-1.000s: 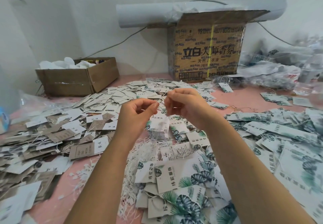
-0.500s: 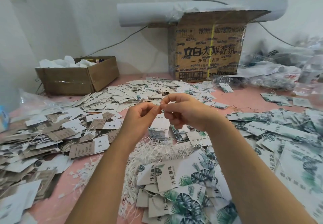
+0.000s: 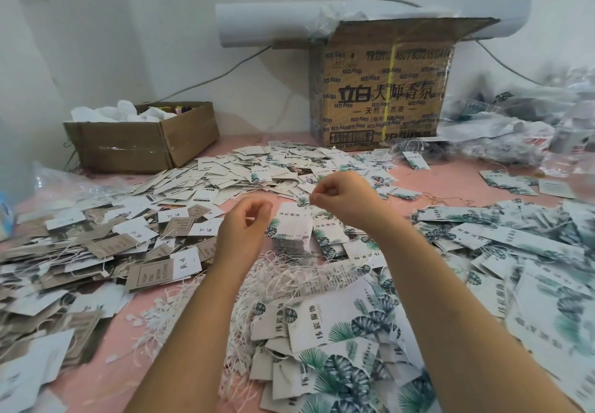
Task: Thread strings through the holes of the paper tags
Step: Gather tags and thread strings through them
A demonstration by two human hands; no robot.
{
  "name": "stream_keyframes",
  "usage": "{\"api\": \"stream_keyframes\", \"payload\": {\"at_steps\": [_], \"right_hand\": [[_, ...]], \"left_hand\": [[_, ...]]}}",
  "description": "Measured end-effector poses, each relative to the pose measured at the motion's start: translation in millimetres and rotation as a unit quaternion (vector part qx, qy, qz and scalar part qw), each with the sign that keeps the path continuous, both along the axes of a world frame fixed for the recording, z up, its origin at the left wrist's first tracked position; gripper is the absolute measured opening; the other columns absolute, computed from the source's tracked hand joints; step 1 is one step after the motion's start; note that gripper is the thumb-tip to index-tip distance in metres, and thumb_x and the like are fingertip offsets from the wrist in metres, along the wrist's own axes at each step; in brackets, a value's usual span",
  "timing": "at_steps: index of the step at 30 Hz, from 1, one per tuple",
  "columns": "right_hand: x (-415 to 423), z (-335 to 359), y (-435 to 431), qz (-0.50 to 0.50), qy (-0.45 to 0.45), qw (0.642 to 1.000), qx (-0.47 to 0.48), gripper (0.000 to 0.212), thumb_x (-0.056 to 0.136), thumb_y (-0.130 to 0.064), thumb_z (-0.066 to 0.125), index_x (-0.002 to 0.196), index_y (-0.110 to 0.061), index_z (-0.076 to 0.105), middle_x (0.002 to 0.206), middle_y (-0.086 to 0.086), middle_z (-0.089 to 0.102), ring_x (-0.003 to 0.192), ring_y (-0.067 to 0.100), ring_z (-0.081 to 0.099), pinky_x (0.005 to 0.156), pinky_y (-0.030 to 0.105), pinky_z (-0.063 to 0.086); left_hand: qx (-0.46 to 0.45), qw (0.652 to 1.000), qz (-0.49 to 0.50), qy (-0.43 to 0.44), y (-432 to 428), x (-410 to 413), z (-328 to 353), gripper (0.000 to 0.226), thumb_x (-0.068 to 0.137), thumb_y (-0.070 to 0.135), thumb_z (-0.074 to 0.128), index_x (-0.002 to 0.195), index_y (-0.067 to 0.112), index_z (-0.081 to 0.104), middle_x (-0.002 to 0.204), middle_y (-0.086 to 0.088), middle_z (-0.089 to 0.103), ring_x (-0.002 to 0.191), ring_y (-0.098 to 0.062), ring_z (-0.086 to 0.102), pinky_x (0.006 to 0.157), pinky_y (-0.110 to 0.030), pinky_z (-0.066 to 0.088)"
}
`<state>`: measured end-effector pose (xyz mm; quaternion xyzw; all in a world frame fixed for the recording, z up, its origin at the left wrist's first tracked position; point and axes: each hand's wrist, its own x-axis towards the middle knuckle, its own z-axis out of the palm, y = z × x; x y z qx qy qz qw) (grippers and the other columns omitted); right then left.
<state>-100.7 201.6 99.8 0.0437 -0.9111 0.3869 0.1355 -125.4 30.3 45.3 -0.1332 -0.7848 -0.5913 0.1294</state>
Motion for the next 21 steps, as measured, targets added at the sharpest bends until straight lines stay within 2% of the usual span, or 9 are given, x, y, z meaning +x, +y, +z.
{"api": "stream_keyframes", "payload": {"at_steps": [3,5,7,9,10,12,14,17,21], "right_hand": [[-7,-11,9,-0.070,-0.017,0.994,0.084,0.024,0.089,-0.003,0.044,0.085,-0.019,0.060,0.069,-0.010,0.052,0.059,0.015,0.053,0.052,0.029,0.050],[-11,-23,12,-0.084,-0.064,0.986,0.130,0.034,0.088,0.001,0.039,0.091,-0.020,0.065,0.085,-0.004,0.060,0.062,0.015,0.053,0.061,0.036,0.053],[-15,-37,13,-0.078,-0.108,0.977,0.167,0.036,0.088,0.000,0.040,0.096,-0.020,0.069,0.109,0.006,0.062,0.081,0.019,0.055,0.069,0.034,0.047],[-19,-49,15,-0.058,-0.146,0.962,0.226,0.028,0.089,-0.008,0.045,0.101,-0.017,0.069,0.115,0.009,0.057,0.110,0.028,0.043,0.082,0.038,0.042],[-20,-52,15,-0.046,-0.155,0.950,0.268,0.024,0.090,-0.016,0.049,0.104,-0.016,0.068,0.116,0.008,0.055,0.117,0.031,0.036,0.087,0.039,0.038],[-20,-57,16,-0.034,-0.178,0.929,0.323,0.033,0.089,-0.037,0.055,0.114,-0.017,0.063,0.123,0.008,0.046,0.122,0.033,0.028,0.094,0.041,0.033],[-20,-59,16,-0.036,-0.202,0.922,0.327,0.050,0.085,-0.049,0.057,0.124,-0.018,0.056,0.132,0.008,0.039,0.127,0.035,0.024,0.103,0.045,0.029],[-19,-59,16,-0.038,-0.190,0.926,0.324,0.049,0.084,-0.045,0.061,0.122,-0.015,0.059,0.131,0.010,0.040,0.125,0.033,0.026,0.104,0.044,0.029],[-20,-59,15,-0.044,-0.136,0.948,0.285,0.033,0.082,-0.035,0.067,0.102,-0.009,0.067,0.108,0.007,0.056,0.112,0.028,0.038,0.093,0.037,0.035]], "left_hand": [[-0.052,0.998,0.014,-0.043,-7,-4,-19,0.018,0.095,0.030,0.050,0.110,0.025,0.060,0.099,0.011,0.056,0.083,-0.004,0.051,0.064,-0.023,0.042],[-0.060,0.996,-0.019,-0.069,-8,-5,-24,0.023,0.094,0.030,0.053,0.115,0.025,0.060,0.106,0.006,0.057,0.090,-0.010,0.055,0.068,-0.029,0.048],[-0.078,0.994,-0.030,-0.070,-8,-7,-25,0.019,0.090,0.025,0.061,0.109,0.024,0.064,0.105,0.005,0.062,0.094,-0.017,0.059,0.077,-0.036,0.051],[-0.095,0.993,-0.022,-0.062,-6,-7,-25,0.014,0.084,0.019,0.069,0.097,0.025,0.067,0.096,0.009,0.065,0.092,-0.019,0.060,0.084,-0.037,0.049],[-0.103,0.993,-0.016,-0.059,-6,-7,-25,0.015,0.082,0.017,0.071,0.093,0.026,0.067,0.092,0.011,0.065,0.090,-0.019,0.060,0.083,-0.035,0.049],[-0.116,0.992,-0.007,-0.050,-6,-7,-26,0.019,0.080,0.013,0.073,0.088,0.029,0.065,0.088,0.014,0.064,0.086,-0.016,0.061,0.076,-0.027,0.047],[-0.120,0.992,-0.001,-0.041,-6,-6,-26,0.024,0.079,0.010,0.073,0.084,0.031,0.064,0.084,0.016,0.063,0.081,-0.012,0.061,0.069,-0.020,0.044],[-0.120,0.992,0.005,-0.026,-7,-5,-26,0.025,0.079,0.008,0.073,0.081,0.031,0.064,0.080,0.016,0.063,0.074,-0.008,0.060,0.062,-0.016,0.042],[-0.089,0.996,0.009,-0.020,-9,-4,-25,0.024,0.078,0.009,0.073,0.078,0.031,0.065,0.076,0.011,0.063,0.065,-0.009,0.057,0.058,-0.022,0.044]]}}
